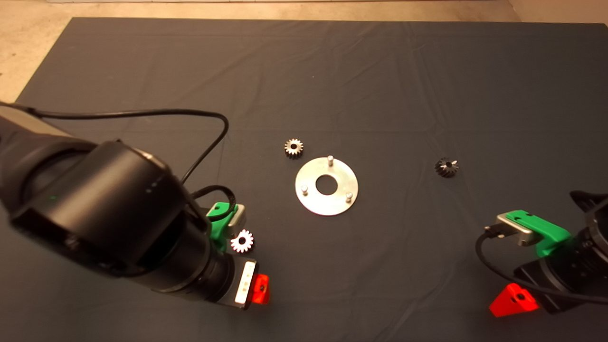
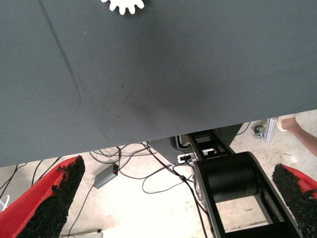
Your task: Install three planetary gears onto the carrier pins
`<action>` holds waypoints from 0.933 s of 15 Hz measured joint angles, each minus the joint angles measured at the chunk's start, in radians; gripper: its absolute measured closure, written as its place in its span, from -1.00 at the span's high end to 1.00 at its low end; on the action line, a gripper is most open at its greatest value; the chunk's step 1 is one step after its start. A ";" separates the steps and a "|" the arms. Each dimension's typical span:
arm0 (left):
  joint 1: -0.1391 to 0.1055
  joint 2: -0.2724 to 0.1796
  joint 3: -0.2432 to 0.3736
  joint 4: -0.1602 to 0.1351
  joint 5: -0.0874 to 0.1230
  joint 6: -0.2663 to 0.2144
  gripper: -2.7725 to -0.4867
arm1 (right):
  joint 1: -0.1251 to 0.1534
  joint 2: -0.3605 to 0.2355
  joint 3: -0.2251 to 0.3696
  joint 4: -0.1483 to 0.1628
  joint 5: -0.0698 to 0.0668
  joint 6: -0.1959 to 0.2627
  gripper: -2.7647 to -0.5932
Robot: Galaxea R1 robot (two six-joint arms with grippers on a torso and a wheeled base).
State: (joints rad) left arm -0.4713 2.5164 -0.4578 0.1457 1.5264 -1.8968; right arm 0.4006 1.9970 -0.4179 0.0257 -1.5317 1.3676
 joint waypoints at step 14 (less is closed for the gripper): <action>0.140 0.080 -0.243 0.217 0.000 0.109 0.98 | -0.005 -0.102 0.000 0.000 -0.001 -0.106 0.99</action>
State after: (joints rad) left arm -0.3313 2.5968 -0.7007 0.3627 1.5260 -1.7873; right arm 0.3960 1.8949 -0.4179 0.0257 -1.5328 1.2617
